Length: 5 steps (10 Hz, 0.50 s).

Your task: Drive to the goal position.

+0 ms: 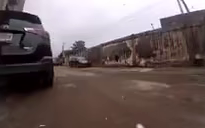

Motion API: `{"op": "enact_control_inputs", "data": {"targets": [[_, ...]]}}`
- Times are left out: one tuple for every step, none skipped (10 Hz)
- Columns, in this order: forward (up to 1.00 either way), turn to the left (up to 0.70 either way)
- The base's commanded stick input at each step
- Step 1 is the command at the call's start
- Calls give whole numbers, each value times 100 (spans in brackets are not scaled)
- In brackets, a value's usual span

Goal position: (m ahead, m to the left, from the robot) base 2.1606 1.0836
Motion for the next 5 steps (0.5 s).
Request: {"op": "enact_control_inputs", "data": {"targets": [[50, 0], [50, 0], [50, 0], [50, 0], [50, 0]]}}
